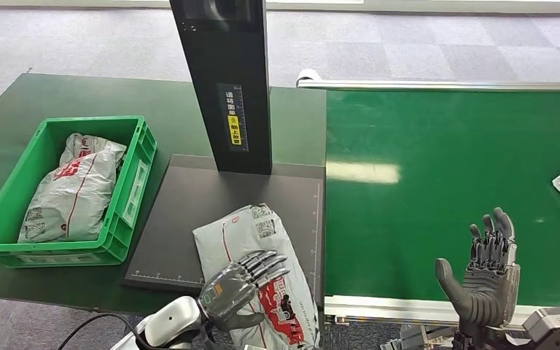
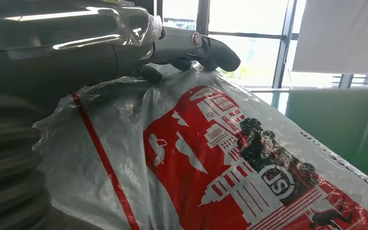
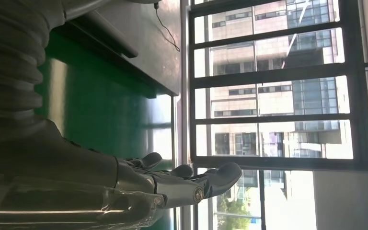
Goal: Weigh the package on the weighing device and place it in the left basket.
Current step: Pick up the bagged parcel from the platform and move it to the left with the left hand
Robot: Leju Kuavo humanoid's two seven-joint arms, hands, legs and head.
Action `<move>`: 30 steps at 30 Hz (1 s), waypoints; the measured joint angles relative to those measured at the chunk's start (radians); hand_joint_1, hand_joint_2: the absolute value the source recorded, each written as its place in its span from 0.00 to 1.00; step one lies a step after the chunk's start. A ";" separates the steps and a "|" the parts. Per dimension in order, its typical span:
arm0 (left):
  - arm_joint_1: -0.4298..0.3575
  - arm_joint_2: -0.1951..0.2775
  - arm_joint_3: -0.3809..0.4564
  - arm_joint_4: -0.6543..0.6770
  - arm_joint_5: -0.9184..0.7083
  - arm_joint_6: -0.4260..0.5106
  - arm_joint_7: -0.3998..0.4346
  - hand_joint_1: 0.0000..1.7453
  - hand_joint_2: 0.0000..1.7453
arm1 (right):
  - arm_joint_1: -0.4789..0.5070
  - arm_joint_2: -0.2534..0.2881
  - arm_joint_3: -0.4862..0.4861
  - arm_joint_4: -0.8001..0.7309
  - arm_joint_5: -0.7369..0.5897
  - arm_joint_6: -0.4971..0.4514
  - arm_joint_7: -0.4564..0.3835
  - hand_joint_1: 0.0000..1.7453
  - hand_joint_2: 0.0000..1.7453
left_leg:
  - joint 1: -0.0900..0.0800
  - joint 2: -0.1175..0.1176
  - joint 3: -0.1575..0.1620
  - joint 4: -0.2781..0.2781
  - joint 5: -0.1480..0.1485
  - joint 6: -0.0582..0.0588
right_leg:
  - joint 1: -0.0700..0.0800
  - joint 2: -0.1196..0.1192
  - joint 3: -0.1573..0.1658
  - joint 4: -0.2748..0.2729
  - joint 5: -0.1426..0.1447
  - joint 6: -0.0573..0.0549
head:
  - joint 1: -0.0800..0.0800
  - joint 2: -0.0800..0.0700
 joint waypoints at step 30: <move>-0.057 -0.079 -0.033 0.145 -0.116 0.019 0.037 1.00 1.00 | -0.016 0.031 -0.007 -0.011 0.025 0.030 0.014 0.00 1.00 | -0.008 -0.001 0.002 0.000 0.010 0.010 | -0.009 -0.002 0.005 -0.001 0.010 0.008 | 0.000 0.000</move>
